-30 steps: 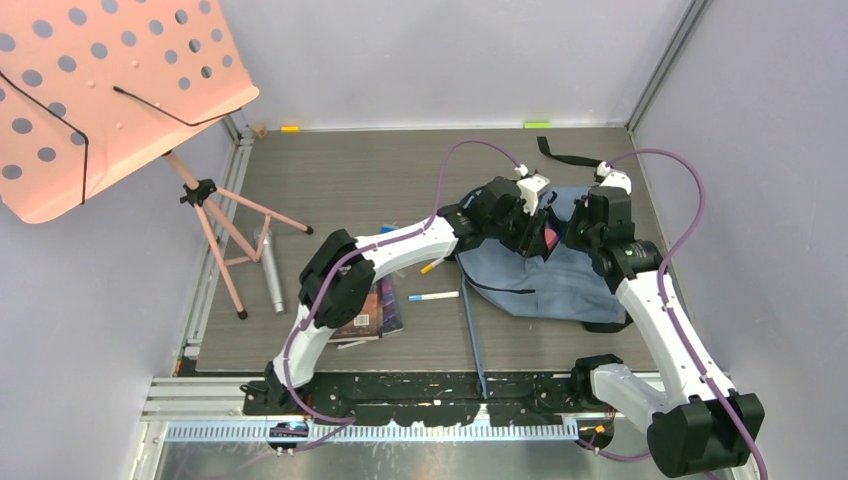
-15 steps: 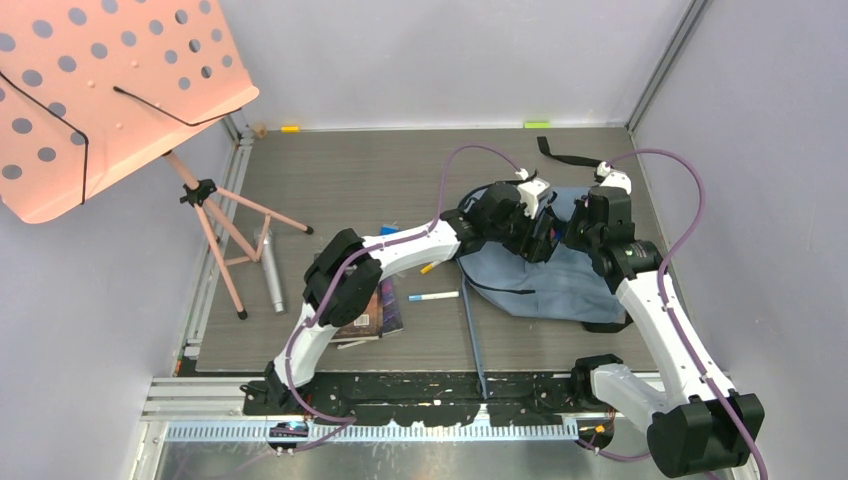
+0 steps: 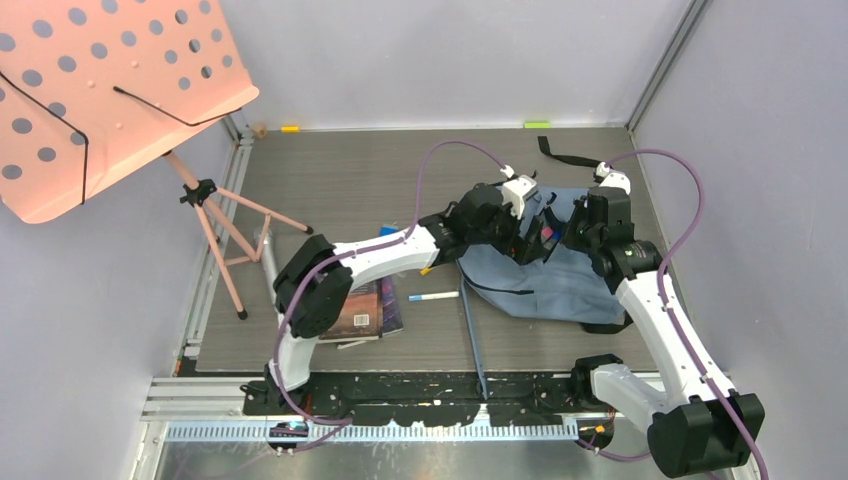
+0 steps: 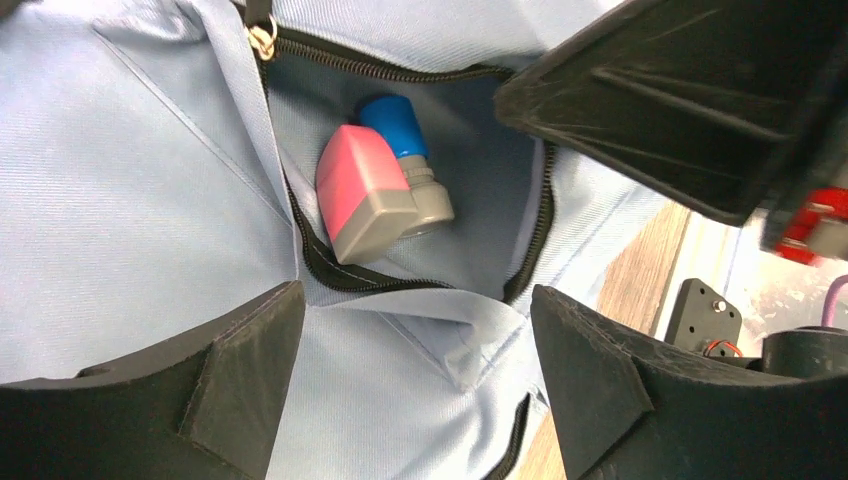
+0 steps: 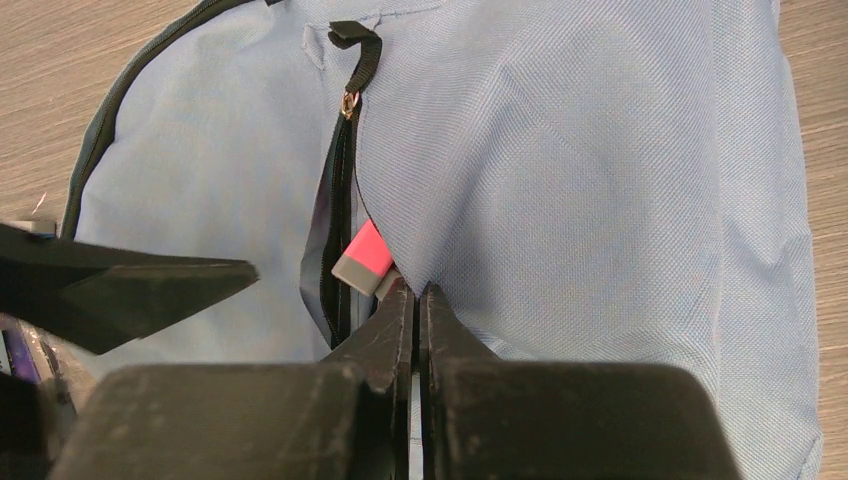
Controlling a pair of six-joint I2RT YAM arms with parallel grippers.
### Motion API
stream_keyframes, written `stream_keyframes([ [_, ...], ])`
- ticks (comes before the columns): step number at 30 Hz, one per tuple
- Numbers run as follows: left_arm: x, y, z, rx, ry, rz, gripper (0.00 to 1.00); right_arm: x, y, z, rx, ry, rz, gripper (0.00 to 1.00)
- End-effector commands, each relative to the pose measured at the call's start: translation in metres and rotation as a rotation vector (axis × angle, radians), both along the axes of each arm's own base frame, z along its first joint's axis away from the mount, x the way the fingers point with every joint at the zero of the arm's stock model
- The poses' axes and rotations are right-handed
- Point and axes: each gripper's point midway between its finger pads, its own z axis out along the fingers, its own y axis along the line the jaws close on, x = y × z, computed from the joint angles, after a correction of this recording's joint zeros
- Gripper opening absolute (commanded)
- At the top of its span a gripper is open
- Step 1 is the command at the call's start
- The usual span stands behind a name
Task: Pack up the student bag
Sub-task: Place the stationery in the student bag, then pick up the stationery from the center of the board.
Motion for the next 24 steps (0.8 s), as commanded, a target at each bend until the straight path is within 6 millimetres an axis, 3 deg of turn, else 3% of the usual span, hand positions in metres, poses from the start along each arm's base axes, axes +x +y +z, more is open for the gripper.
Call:
stream_keyframes([
  [1,0.001,0.011,0.06,-0.085,-0.142,0.011,0.86,0.012,0.002,0.03,0.019,-0.124,-0.003,0.01],
  [6,-0.013,0.032,0.057,-0.036,-0.158,-0.043,0.86,0.012,0.001,0.03,0.015,-0.126,-0.007,0.01],
  [10,-0.029,0.069,0.044,0.046,-0.135,-0.119,0.86,0.013,0.001,0.029,0.013,-0.123,-0.007,0.01],
  [17,-0.064,0.159,-0.019,0.439,-0.11,-0.28,0.85,0.014,0.003,0.026,0.018,-0.111,0.002,0.01],
  [21,-0.066,0.202,-0.059,0.657,-0.109,-0.313,0.83,0.014,0.004,0.025,0.021,-0.108,0.005,0.01],
  [24,-0.062,0.222,-0.078,0.704,-0.072,-0.315,0.8,0.013,0.004,0.026,0.022,-0.111,0.006,0.0],
])
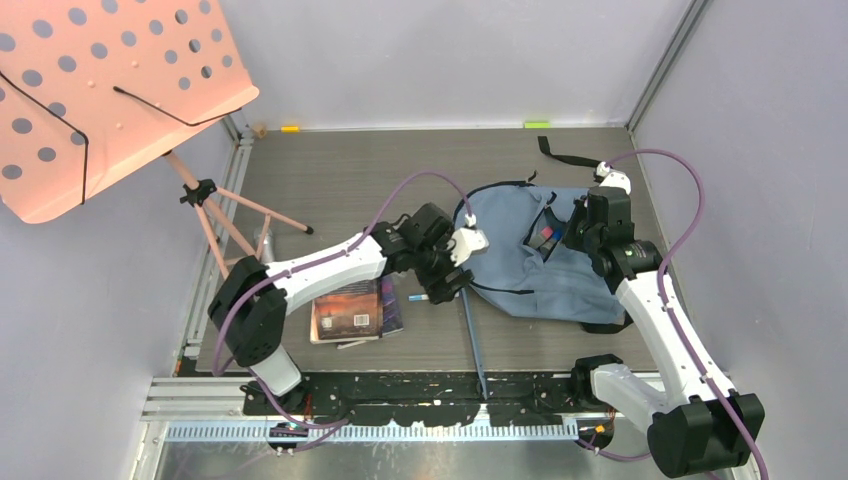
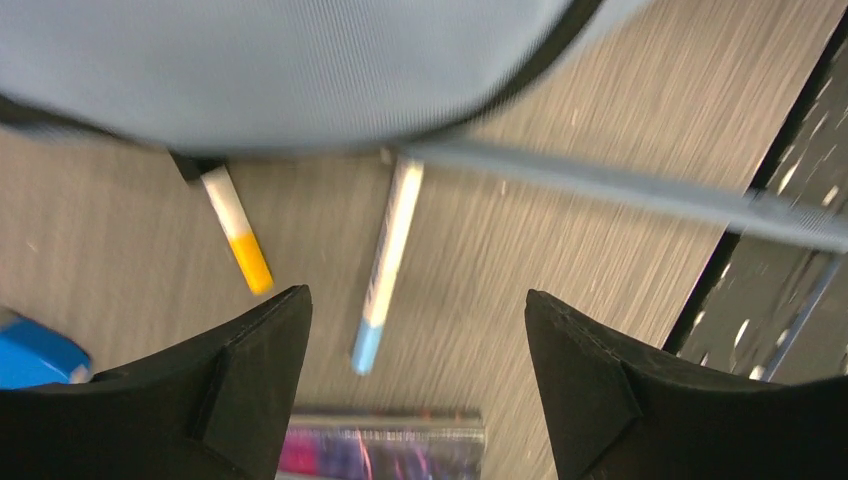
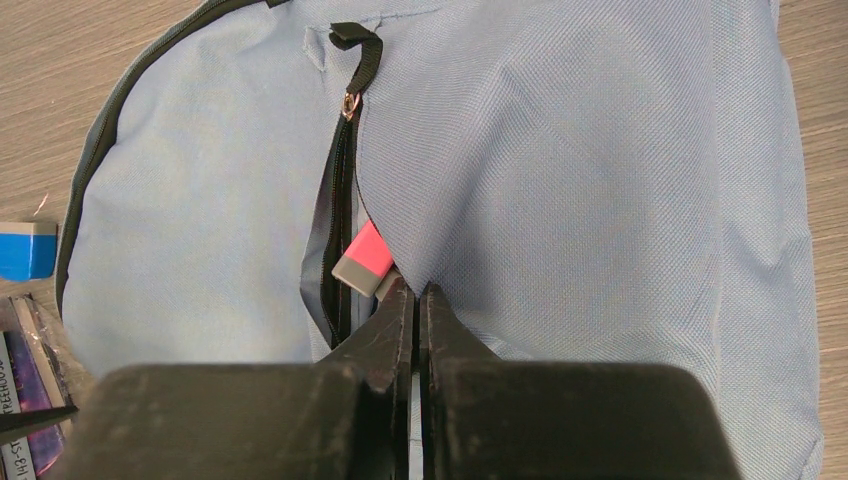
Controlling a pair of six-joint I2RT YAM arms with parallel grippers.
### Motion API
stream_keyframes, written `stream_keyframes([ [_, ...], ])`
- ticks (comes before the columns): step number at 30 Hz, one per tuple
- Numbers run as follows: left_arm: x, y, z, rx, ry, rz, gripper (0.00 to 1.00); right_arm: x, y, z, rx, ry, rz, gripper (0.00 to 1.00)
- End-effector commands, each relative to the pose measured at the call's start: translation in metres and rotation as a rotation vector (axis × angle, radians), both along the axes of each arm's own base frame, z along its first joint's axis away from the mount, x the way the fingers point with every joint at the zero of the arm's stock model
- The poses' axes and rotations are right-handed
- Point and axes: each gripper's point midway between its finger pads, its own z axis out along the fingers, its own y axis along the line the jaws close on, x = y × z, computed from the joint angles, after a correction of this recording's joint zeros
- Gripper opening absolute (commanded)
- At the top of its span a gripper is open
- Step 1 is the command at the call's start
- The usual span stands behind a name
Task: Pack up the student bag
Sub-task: Pick up the stationery from the center of the board.
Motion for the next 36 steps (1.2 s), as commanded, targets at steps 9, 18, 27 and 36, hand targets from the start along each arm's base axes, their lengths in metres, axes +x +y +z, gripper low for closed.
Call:
stream_keyframes([
  [9,0.002,0.056,-0.064,0.261,0.084,-0.05,0.68,0.011,0.004,0.027,0.024,-0.114,0.009,0.01],
  [18,-0.002,0.06,-0.082,0.285,0.109,-0.039,0.6,0.011,0.004,0.026,0.023,-0.113,0.006,0.01],
  [27,-0.01,0.058,-0.099,0.348,0.113,-0.064,0.52,0.011,0.003,0.026,0.022,-0.113,0.003,0.01],
  [36,-0.016,0.06,-0.114,0.419,0.084,-0.079,0.34,0.011,0.004,0.025,0.023,-0.107,0.006,0.01],
])
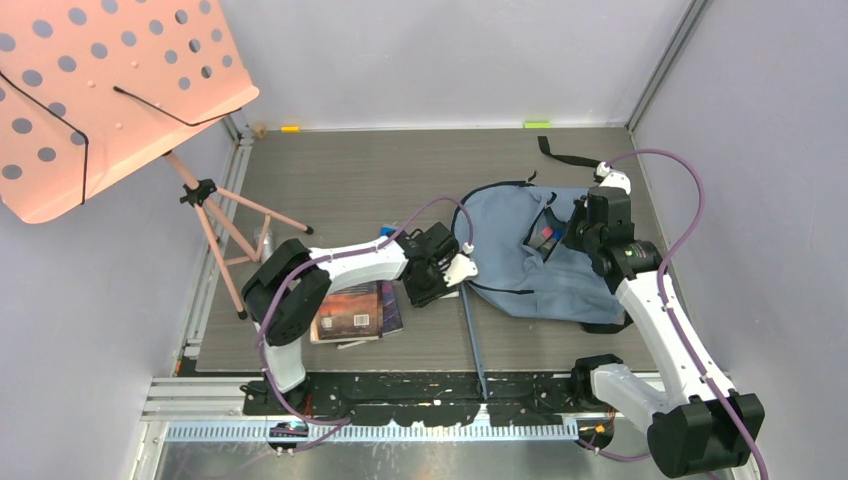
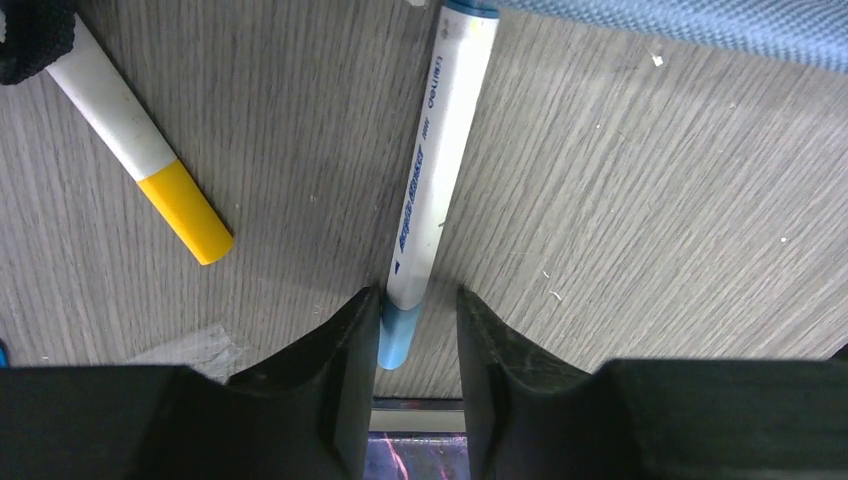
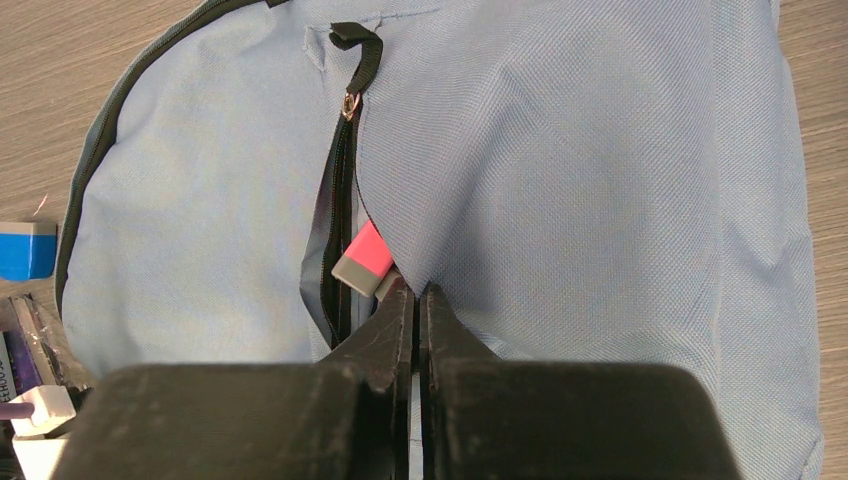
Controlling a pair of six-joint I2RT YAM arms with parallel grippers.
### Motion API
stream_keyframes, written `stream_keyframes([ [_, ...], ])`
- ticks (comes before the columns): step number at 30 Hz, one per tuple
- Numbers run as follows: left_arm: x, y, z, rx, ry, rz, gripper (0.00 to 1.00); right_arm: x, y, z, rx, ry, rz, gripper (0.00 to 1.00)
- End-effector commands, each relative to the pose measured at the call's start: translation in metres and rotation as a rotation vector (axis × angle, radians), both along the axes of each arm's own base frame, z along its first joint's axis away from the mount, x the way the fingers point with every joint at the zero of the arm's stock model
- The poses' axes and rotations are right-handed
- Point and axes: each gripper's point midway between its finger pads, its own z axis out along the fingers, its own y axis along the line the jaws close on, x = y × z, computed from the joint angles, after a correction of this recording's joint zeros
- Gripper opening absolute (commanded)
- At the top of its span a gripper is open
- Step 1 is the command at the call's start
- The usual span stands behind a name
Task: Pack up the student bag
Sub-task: Pick up the stationery from the center of the board.
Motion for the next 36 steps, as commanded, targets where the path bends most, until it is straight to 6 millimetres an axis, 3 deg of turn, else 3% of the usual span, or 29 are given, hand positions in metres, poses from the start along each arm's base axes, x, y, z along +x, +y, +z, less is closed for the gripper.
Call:
stream_keyframes([
  [1,-0.008,0.003,-0.017,0.047,0.025,-0.01,0.32,0.011,0.004,0.025,0.023,-0.109,0.005,0.01],
  [13,-0.025,0.002,-0.019,0.058,0.128,-0.008,0.02,0.011,0.004,0.026,0.023,-0.113,0.006,0.01],
  [18,-0.031,0.001,-0.01,0.051,0.142,0.035,0.0,0.01,0.003,0.026,0.022,-0.114,0.003,0.0],
  [28,-0.035,-0.023,0.03,-0.185,0.112,0.165,0.0,0.01,0.004,0.027,0.024,-0.118,0.005,0.0],
  [36,-0.044,-0.036,0.094,-0.441,0.092,0.272,0.0,0.009,0.003,0.028,0.021,-0.116,0.002,0.01],
])
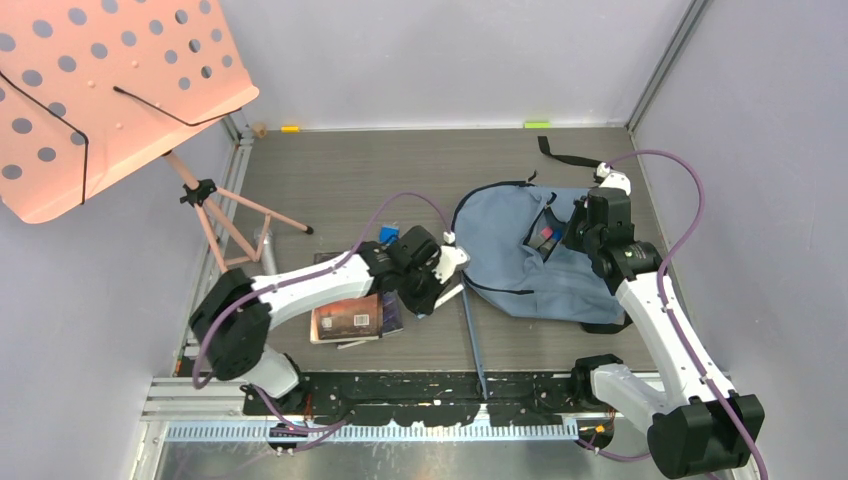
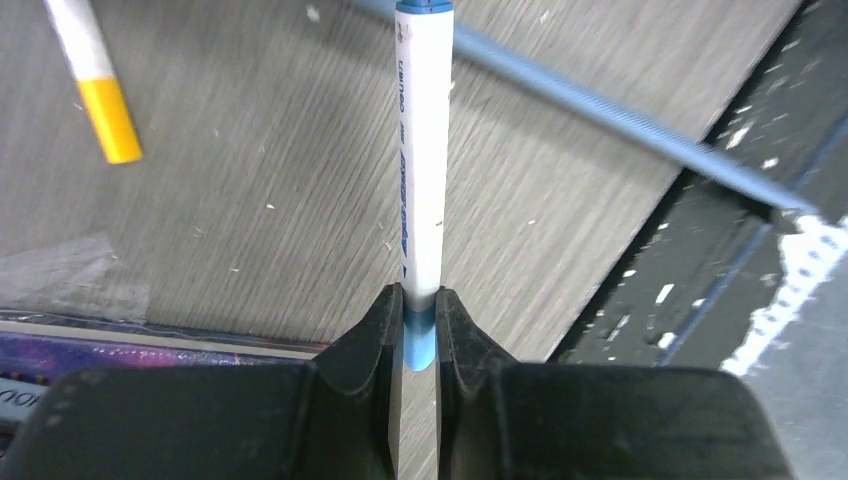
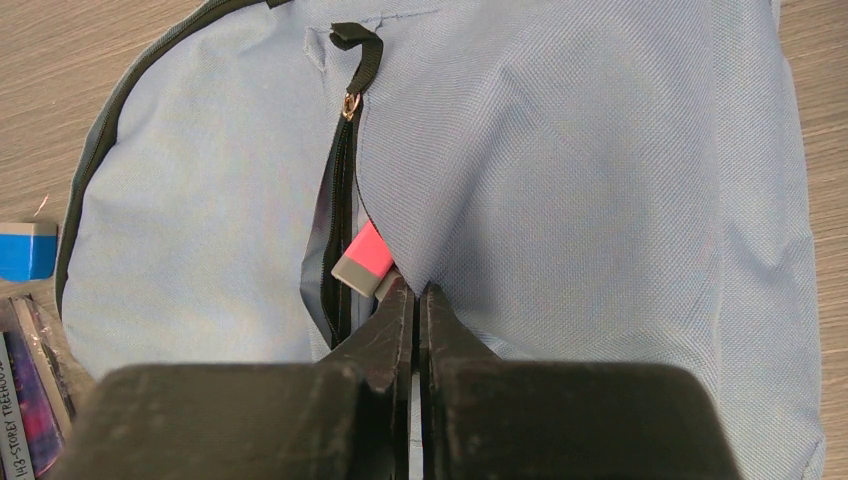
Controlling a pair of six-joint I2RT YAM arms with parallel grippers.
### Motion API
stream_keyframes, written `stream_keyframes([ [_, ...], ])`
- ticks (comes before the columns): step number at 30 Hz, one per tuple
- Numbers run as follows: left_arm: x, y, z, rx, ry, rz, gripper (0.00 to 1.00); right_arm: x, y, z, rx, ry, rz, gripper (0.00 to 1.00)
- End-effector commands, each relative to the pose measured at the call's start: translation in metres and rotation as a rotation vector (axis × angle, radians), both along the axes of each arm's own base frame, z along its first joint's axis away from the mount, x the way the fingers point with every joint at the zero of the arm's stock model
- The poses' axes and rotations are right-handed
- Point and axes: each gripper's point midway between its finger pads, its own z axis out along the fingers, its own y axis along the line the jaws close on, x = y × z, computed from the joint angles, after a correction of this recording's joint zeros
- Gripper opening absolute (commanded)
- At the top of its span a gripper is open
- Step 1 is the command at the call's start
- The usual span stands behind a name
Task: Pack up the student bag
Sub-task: Pick up the stationery from the center of the board, then place the stationery in the student bag.
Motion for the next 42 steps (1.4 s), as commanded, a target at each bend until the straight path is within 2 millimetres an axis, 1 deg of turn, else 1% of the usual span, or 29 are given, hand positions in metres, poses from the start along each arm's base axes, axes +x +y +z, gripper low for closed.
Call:
stream_keyframes([
  [1,0.001,-0.027,0.056,-0.227,-0.029,0.072,0.0,0.009,0.003,0.029,0.021,-0.113,0.001,0.01],
  [5,0.001,-0.038,0.09,-0.349,-0.044,0.11,0.0,0.009,0.003,0.029,0.021,-0.113,0.001,0.01],
  [9,0.007,-0.054,0.117,-0.446,-0.026,0.165,0.0,0.009,0.003,0.028,0.02,-0.111,0.002,0.01],
  [14,0.018,-0.082,0.131,-0.492,0.067,0.258,0.0,0.009,0.004,0.027,0.026,-0.11,0.006,0.01],
  [17,0.026,-0.104,0.136,-0.519,0.121,0.277,0.0,0.009,0.005,0.027,0.027,-0.109,0.009,0.01],
  [23,0.048,-0.15,0.136,-0.549,0.213,0.31,0.0,0.007,0.004,0.03,0.029,-0.119,0.007,0.01],
  [24,0.053,-0.158,0.142,-0.566,0.222,0.308,0.0,0.007,0.004,0.03,0.031,-0.12,0.008,0.01],
  [25,0.056,-0.167,0.137,-0.563,0.248,0.311,0.0,0.007,0.005,0.03,0.031,-0.121,0.009,0.01],
  [29,0.066,-0.19,0.136,-0.557,0.297,0.31,0.0,0.007,0.005,0.03,0.033,-0.119,0.012,0.01],
  [33,0.072,-0.203,0.128,-0.517,0.339,0.311,0.0,0.007,0.006,0.03,0.035,-0.12,0.014,0.01],
  [37,0.078,-0.21,0.118,-0.484,0.359,0.327,0.0,0.006,0.006,0.03,0.037,-0.12,0.016,0.01],
  [42,0.079,-0.215,0.109,-0.45,0.39,0.345,0.0,0.006,0.006,0.03,0.035,-0.121,0.014,0.01],
])
